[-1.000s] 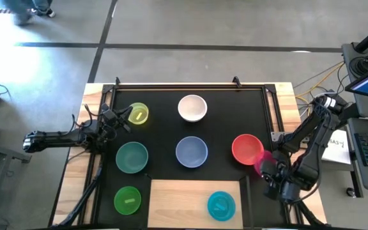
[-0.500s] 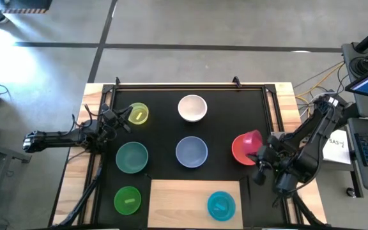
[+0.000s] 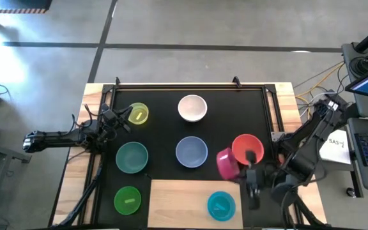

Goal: Place and stack bowls onto a shelf
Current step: Stack the small pink bowl on top of the small blue bowl on the shelf

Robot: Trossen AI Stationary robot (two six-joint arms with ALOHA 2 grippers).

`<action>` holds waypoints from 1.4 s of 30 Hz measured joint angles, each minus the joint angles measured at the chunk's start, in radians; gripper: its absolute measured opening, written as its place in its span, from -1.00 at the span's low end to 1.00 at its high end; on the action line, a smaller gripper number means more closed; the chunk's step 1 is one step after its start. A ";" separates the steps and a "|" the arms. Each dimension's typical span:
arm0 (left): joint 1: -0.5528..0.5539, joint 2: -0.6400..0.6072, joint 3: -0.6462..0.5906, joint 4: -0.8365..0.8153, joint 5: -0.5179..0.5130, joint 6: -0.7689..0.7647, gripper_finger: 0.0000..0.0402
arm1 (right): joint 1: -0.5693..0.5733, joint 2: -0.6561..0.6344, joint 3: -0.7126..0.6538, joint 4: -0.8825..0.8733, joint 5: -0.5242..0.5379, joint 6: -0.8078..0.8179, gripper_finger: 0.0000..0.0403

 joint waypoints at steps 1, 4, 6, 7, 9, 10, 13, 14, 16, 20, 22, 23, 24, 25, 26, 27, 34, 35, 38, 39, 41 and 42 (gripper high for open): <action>0.000 0.000 0.000 0.000 0.000 0.000 -1.00 | 0.000 0.014 0.000 0.008 -0.028 -0.032 -0.94; 0.000 0.000 0.000 0.000 0.000 0.000 -1.00 | 0.000 0.060 0.000 0.028 -0.112 -0.105 -0.94; 0.000 0.000 0.000 0.000 0.000 0.000 -1.00 | 0.001 0.096 0.000 0.030 -0.158 -0.139 -0.94; 0.000 0.000 0.000 0.000 0.000 0.000 -1.00 | 0.001 0.116 0.001 0.029 -0.177 -0.151 -0.94; 0.000 0.000 0.000 0.000 0.000 0.000 -1.00 | 0.001 0.153 0.005 0.028 -0.204 -0.173 -0.94; 0.000 0.000 0.000 0.000 0.000 0.000 -1.00 | 0.001 0.169 0.009 0.027 -0.213 -0.178 -0.94; 0.000 0.000 0.000 0.000 0.000 0.000 -1.00 | 0.001 0.213 0.038 0.028 -0.264 -0.193 -0.94; 0.000 0.000 0.000 0.000 0.000 0.000 -1.00 | 0.001 0.226 0.050 0.026 -0.288 -0.194 -0.94; 0.000 0.000 0.000 0.000 0.000 0.000 -1.00 | 0.001 0.250 0.077 0.026 -0.342 -0.194 -0.94; 0.000 0.000 0.000 0.000 0.000 0.000 -1.00 | 0.001 0.304 0.145 -0.018 -0.412 -0.181 -0.94; 0.000 0.000 0.000 0.000 0.000 0.000 -1.00 | 0.001 0.331 0.185 -0.079 -0.419 -0.158 -0.94; 0.000 0.000 0.000 0.000 0.000 0.000 -1.00 | 0.001 0.345 0.205 -0.112 -0.419 -0.145 -0.94; 0.000 0.000 0.000 0.000 0.000 0.000 -1.00 | 0.001 0.360 0.226 -0.145 -0.419 -0.135 -0.94; 0.000 0.000 0.000 0.000 0.000 0.000 -1.00 | 0.001 0.375 0.246 -0.176 -0.420 -0.128 -0.94; 0.000 0.000 0.000 0.000 0.000 0.000 -1.00 | 0.001 0.389 0.264 -0.206 -0.419 -0.123 -0.94; 0.000 0.000 0.000 0.000 0.000 0.000 -1.00 | 0.001 0.405 0.280 -0.231 -0.420 -0.123 -0.94; 0.000 0.000 0.000 0.000 0.000 0.000 -1.00 | 0.001 0.478 0.351 -0.287 -0.497 -0.122 -0.94; 0.000 0.000 0.000 0.000 0.000 0.000 -1.00 | 0.001 0.482 0.354 -0.288 -0.499 -0.122 -0.94; 0.000 0.000 0.000 -0.001 0.000 0.000 -1.00 | 0.001 0.489 0.361 -0.304 -0.501 -0.119 -0.94; 0.000 0.000 0.000 0.000 0.000 0.000 -1.00 | 0.001 0.489 0.361 -0.311 -0.499 -0.116 -0.94; 0.000 0.000 0.000 -0.001 0.000 0.000 -1.00 | 0.001 0.489 0.361 -0.321 -0.499 -0.096 -0.94; 0.000 0.000 0.000 -0.001 0.000 0.000 -1.00 | 0.001 0.488 0.361 -0.324 -0.499 -0.090 -0.94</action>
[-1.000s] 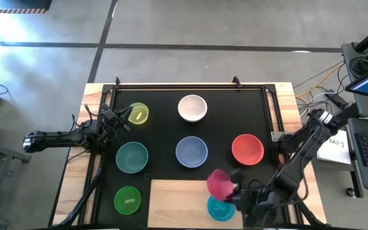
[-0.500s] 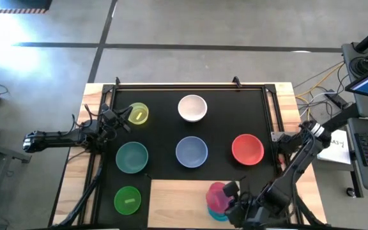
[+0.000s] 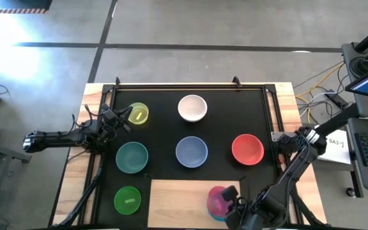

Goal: Place and stack bowls onto a shelf
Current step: Stack the small pink bowl on top of the small blue bowl on the shelf

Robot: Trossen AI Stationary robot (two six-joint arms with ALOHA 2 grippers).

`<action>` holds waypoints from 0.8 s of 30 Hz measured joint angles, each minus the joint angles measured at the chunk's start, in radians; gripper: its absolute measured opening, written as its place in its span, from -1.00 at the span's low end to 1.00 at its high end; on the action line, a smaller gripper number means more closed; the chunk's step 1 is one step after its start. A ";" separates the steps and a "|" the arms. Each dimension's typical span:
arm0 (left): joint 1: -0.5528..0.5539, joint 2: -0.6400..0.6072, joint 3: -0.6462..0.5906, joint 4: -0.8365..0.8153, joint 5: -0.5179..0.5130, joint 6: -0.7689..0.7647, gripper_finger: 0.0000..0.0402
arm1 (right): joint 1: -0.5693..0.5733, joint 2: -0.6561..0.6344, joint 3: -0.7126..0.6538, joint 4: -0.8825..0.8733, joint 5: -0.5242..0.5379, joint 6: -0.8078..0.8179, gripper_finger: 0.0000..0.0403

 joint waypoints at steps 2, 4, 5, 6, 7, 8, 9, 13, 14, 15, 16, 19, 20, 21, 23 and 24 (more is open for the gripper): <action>0.000 0.000 0.000 0.000 0.000 0.000 -1.00 | 0.000 -0.001 0.000 -0.011 0.001 0.016 -0.94; 0.000 0.000 0.000 0.000 0.000 0.000 -1.00 | 0.000 -0.001 0.000 -0.010 0.001 0.023 -0.94; 0.000 0.000 0.000 0.000 0.000 0.000 -1.00 | 0.000 -0.001 0.000 -0.010 0.001 0.027 -0.94; 0.000 0.000 0.000 0.000 0.000 0.000 -1.00 | 0.000 -0.001 0.000 -0.009 0.001 0.032 -0.94; 0.000 0.000 0.000 0.000 0.000 0.000 -1.00 | 0.000 -0.001 0.000 -0.010 0.000 0.039 -0.94; 0.000 0.000 0.000 0.000 0.000 0.000 -1.00 | 0.000 -0.001 0.000 -0.011 0.000 0.046 -0.94; 0.000 0.000 0.000 0.000 0.000 0.000 -1.00 | 0.000 -0.001 0.000 -0.015 -0.003 0.055 -0.94; 0.000 0.000 0.000 0.000 0.000 0.000 -1.00 | -0.003 -0.001 0.000 -0.039 -0.048 0.077 -0.94; 0.000 0.000 0.000 0.000 0.000 0.000 -1.00 | -0.003 -0.002 0.000 -0.046 -0.051 0.081 -0.94; 0.000 0.000 0.000 0.000 0.000 0.000 -1.00 | -0.003 -0.002 -0.001 -0.050 -0.051 0.086 -0.94; 0.000 0.000 0.000 0.000 0.000 0.000 -1.00 | -0.003 -0.002 -0.001 -0.050 -0.051 0.091 -0.94; 0.000 0.000 0.000 0.000 0.000 0.000 -1.00 | -0.004 -0.003 -0.001 -0.050 -0.051 0.090 -0.94; 0.000 0.000 0.000 0.000 0.000 0.000 -1.00 | -0.004 -0.003 -0.001 -0.049 -0.051 0.085 -0.94; 0.000 0.000 0.000 0.000 0.000 0.000 -1.00 | -0.005 -0.003 -0.001 -0.049 -0.051 0.080 -0.94; 0.000 0.000 0.000 0.000 0.000 0.000 -1.00 | -0.005 -0.003 -0.001 -0.049 -0.064 0.064 -0.94; 0.000 0.000 0.000 0.000 0.000 0.000 -1.00 | -0.005 -0.003 -0.001 -0.049 -0.077 0.055 -0.94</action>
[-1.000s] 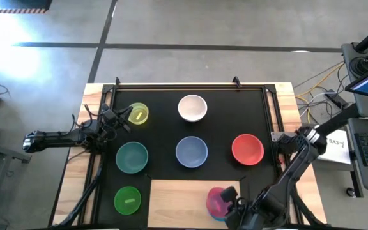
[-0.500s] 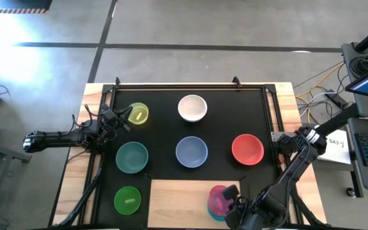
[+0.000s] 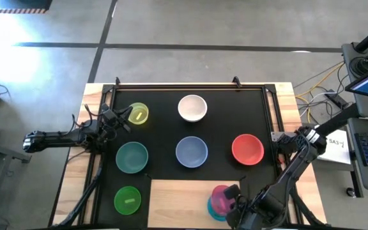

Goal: Place and stack bowls onto a shelf
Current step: Stack the small pink bowl on top of the small blue bowl on the shelf

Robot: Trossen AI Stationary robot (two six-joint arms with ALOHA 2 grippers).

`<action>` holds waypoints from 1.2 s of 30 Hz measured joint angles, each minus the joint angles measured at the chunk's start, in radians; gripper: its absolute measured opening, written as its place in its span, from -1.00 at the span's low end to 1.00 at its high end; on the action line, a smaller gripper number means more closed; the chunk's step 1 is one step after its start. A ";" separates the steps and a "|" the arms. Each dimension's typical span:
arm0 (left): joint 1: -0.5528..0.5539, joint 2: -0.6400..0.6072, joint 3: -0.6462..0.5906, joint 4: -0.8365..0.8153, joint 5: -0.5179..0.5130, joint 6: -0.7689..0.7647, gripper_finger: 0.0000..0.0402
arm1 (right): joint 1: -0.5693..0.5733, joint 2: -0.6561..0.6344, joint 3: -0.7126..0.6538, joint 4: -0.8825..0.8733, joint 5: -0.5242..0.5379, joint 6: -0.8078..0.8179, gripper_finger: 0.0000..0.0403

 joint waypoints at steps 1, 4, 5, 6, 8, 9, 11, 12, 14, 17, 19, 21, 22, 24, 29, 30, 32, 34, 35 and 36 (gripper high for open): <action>0.000 0.000 0.000 0.000 0.000 0.000 -1.00 | 0.000 0.000 0.000 0.000 -0.003 -0.001 -0.94; 0.000 0.000 0.000 0.000 0.000 0.000 -1.00 | -0.001 0.000 0.000 0.000 -0.012 -0.001 -0.94; 0.000 0.000 0.000 0.000 0.000 0.000 -1.00 | -0.001 0.000 0.000 0.001 -0.018 -0.001 -0.94; 0.000 0.000 0.000 0.000 0.000 0.000 -1.00 | -0.001 0.000 0.000 0.001 -0.019 0.000 -0.94; 0.000 0.000 0.000 0.000 0.000 0.000 -1.00 | -0.002 0.000 0.000 0.000 -0.020 0.001 -0.94; 0.000 0.000 0.000 0.000 0.000 0.000 -1.00 | -0.002 0.000 0.000 0.001 -0.021 0.001 -0.94; 0.000 0.000 0.000 0.000 0.000 0.000 -1.00 | -0.002 0.000 0.000 0.001 -0.022 -0.001 -0.96; 0.000 0.000 0.000 0.000 0.000 0.000 -1.00 | -0.002 0.000 0.000 0.000 -0.022 -0.001 -0.96; 0.000 0.000 0.000 0.000 0.000 0.000 -1.00 | -0.002 0.000 0.000 0.001 -0.019 -0.001 -0.96; 0.000 0.000 0.000 0.000 0.000 0.000 -1.00 | -0.002 0.000 0.000 0.000 0.029 -0.002 -0.96; 0.000 0.000 0.000 0.000 0.000 0.000 -1.00 | -0.002 0.000 0.000 0.000 0.051 0.000 -0.95; 0.000 0.000 0.000 0.000 0.000 0.000 -1.00 | -0.006 0.000 0.000 0.000 0.052 0.000 -0.92; 0.000 0.000 0.000 0.000 0.000 0.000 -1.00 | -0.006 0.000 0.000 0.000 0.052 0.002 -0.91; 0.000 0.000 0.000 0.000 0.000 0.000 -1.00 | -0.006 0.000 0.000 0.001 0.052 0.009 -0.86; 0.000 0.000 0.000 0.000 0.000 0.000 -1.00 | -0.006 0.000 0.000 0.000 0.052 0.009 -0.74; 0.000 0.000 0.000 0.000 0.000 0.000 -1.00 | -0.006 0.000 0.000 0.001 0.051 0.009 -0.72; 0.000 0.000 0.000 0.000 0.000 0.000 -1.00 | -0.006 0.000 0.000 0.001 0.050 0.008 -0.67; 0.000 0.000 0.000 0.000 0.000 0.000 -1.00 | -0.006 0.000 0.000 0.001 0.044 0.008 -0.61; 0.000 0.000 0.000 0.000 0.000 0.000 -1.00 | -0.006 0.000 0.000 0.001 0.030 0.008 -0.58; 0.000 0.000 0.000 0.000 0.000 0.000 -1.00 | -0.006 -0.002 0.000 0.003 0.015 0.009 -0.56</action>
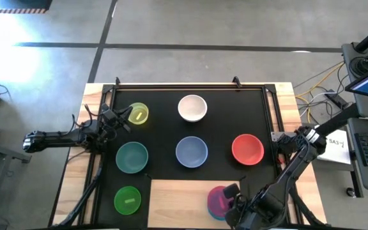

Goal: Place and stack bowls onto a shelf
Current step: Stack the small pink bowl on top of the small blue bowl on the shelf, then stack the small yellow bowl on top of the small pink bowl on the shelf

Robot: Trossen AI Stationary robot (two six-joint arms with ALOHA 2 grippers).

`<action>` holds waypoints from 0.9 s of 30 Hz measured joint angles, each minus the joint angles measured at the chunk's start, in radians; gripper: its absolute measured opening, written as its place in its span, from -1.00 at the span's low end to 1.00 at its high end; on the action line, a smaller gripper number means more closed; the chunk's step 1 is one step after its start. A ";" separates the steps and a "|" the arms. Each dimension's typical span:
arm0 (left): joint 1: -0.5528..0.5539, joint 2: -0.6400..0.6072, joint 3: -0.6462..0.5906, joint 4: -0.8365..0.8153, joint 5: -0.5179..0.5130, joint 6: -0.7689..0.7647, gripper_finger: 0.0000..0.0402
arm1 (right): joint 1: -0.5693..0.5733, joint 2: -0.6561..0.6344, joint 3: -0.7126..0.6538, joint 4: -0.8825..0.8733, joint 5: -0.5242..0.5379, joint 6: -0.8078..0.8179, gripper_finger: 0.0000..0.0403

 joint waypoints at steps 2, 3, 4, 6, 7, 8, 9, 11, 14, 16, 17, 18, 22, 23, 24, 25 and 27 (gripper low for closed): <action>0.000 0.000 0.000 0.000 0.000 0.000 -1.00 | 0.000 -0.002 0.012 -0.003 -0.032 0.000 -0.52; 0.000 0.000 0.000 0.000 0.000 0.000 -1.00 | 0.000 -0.002 0.024 0.000 -0.044 0.000 -0.51; 0.000 0.000 0.000 0.000 0.000 0.000 -1.00 | 0.000 -0.003 0.037 0.003 -0.054 0.000 -0.50; 0.000 0.000 0.000 0.000 0.000 0.000 -1.00 | 0.000 -0.003 0.065 0.002 -0.060 0.000 -0.49; 0.000 0.000 0.000 0.000 0.000 0.000 -1.00 | 0.000 -0.003 0.079 0.002 -0.060 -0.002 -0.48; 0.000 0.000 0.000 0.000 0.000 0.000 -1.00 | 0.000 -0.003 0.094 0.001 -0.059 -0.009 -0.48; 0.000 0.000 0.000 0.000 0.000 0.000 -1.00 | 0.000 -0.003 0.109 0.000 -0.059 -0.011 -0.48; 0.000 0.000 0.000 0.000 0.000 0.000 -1.00 | 0.000 -0.003 0.142 0.001 -0.059 -0.011 -0.48; 0.000 0.000 0.000 0.000 0.000 0.000 -1.00 | 0.000 -0.003 0.186 -0.002 -0.033 -0.013 -0.48; 0.000 0.000 0.000 0.000 0.000 0.000 -1.00 | 0.000 -0.003 0.213 -0.023 -0.004 -0.031 -0.49; 0.000 0.000 0.000 0.000 0.000 0.000 -1.00 | 0.000 -0.003 0.226 -0.039 0.002 -0.050 -0.50; 0.000 0.000 0.000 0.000 0.000 0.000 -1.00 | 0.000 -0.003 0.239 -0.055 0.010 -0.070 -0.51; 0.000 0.000 0.000 0.000 0.000 0.000 -1.00 | -0.001 -0.003 0.270 -0.111 0.070 -0.131 -0.55; 0.000 0.000 0.000 0.000 0.000 0.000 -1.00 | -0.003 -0.003 0.273 -0.121 0.083 -0.137 -0.56; 0.000 0.000 0.000 0.000 0.000 0.000 -1.00 | -0.005 -0.003 0.277 -0.134 0.093 -0.140 -0.56; 0.000 0.000 0.000 0.000 0.000 0.000 -1.00 | -0.007 -0.003 0.279 -0.149 0.099 -0.137 -0.57; 0.000 0.000 0.000 0.000 0.000 0.001 -1.00 | -0.008 -0.003 0.279 -0.170 0.100 -0.132 -0.58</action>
